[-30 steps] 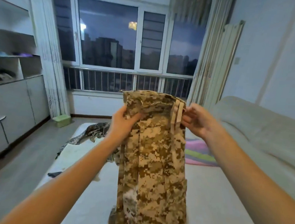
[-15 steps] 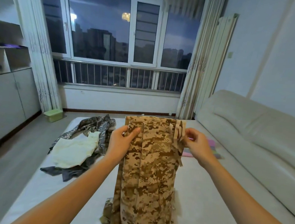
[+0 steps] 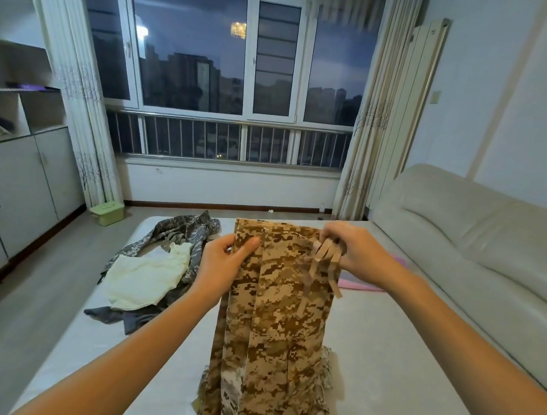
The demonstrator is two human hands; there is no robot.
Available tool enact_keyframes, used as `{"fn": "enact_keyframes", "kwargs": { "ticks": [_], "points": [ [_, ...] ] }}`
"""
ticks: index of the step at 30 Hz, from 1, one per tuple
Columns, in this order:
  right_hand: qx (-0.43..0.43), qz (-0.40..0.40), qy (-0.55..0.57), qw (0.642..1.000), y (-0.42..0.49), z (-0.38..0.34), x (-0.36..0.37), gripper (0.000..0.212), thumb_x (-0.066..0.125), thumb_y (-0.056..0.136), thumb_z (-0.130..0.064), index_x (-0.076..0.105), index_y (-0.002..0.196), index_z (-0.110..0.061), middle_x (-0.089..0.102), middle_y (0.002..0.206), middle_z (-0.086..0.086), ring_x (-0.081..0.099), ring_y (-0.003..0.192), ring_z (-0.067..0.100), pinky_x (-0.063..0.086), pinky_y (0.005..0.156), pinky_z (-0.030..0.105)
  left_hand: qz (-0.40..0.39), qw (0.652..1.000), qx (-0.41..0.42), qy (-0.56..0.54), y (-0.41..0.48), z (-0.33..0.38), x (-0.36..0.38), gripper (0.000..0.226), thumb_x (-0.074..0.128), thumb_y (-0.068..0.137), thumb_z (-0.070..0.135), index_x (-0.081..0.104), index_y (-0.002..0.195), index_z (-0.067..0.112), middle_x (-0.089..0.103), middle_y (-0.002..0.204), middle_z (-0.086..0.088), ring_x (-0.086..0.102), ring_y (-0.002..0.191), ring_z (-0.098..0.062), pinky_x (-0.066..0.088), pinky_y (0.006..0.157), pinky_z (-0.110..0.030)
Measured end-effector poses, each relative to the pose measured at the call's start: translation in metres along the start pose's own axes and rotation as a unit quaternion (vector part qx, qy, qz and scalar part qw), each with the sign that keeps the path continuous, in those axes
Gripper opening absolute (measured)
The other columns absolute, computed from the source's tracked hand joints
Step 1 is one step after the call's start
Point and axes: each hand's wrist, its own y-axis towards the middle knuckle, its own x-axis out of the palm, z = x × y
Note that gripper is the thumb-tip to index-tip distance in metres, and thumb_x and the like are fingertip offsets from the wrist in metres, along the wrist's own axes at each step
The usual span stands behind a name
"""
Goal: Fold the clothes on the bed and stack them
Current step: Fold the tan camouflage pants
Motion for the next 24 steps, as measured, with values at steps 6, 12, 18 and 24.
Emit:
{"fn": "enact_keyframes", "kwargs": {
  "ticks": [6,12,18,24],
  "points": [
    [0.05,-0.028,0.09,0.994,0.0,0.007,-0.014,0.012,0.069,0.082,-0.02,0.059,0.076,-0.019,0.058,0.072,-0.005,0.051,0.065,0.003,0.044,0.062,0.016,-0.033,0.998,-0.04,-0.019,0.008,0.0,-0.009,0.019,0.066,0.083,0.033,0.068,0.096,0.019,0.075,0.087,0.001,0.072,0.081,-0.013,0.058,0.063,-0.024],
    [0.041,-0.026,0.031,0.998,-0.002,0.003,-0.014,0.016,0.071,0.081,-0.013,0.06,0.09,-0.019,0.061,0.085,-0.003,0.058,0.079,0.011,0.055,0.075,0.03,-0.042,0.995,-0.083,-0.045,0.016,-0.005,-0.016,0.026,0.067,0.082,0.032,0.068,0.1,0.014,0.075,0.09,-0.005,0.072,0.085,-0.019,0.059,0.066,-0.029],
    [0.106,-0.245,0.185,0.946,-0.012,0.013,-0.016,0.107,0.081,0.062,-0.049,0.008,0.141,-0.055,0.038,0.124,-0.033,0.045,0.114,-0.006,0.037,0.097,0.018,-0.043,0.992,-0.099,-0.064,0.016,-0.009,-0.013,0.022,0.065,0.086,0.028,0.067,0.101,0.013,0.075,0.092,-0.007,0.072,0.086,-0.02,0.06,0.069,-0.03],
    [0.126,-0.186,0.262,0.938,0.002,0.019,-0.025,0.053,0.058,0.08,-0.058,0.039,0.13,-0.051,0.055,0.125,-0.017,0.055,0.114,0.006,0.051,0.086,0.021,-0.048,0.992,-0.101,-0.06,0.015,-0.01,-0.01,0.022,0.065,0.086,0.028,0.067,0.1,0.011,0.075,0.089,-0.007,0.072,0.084,-0.019,0.058,0.063,-0.025]
  ]
}}
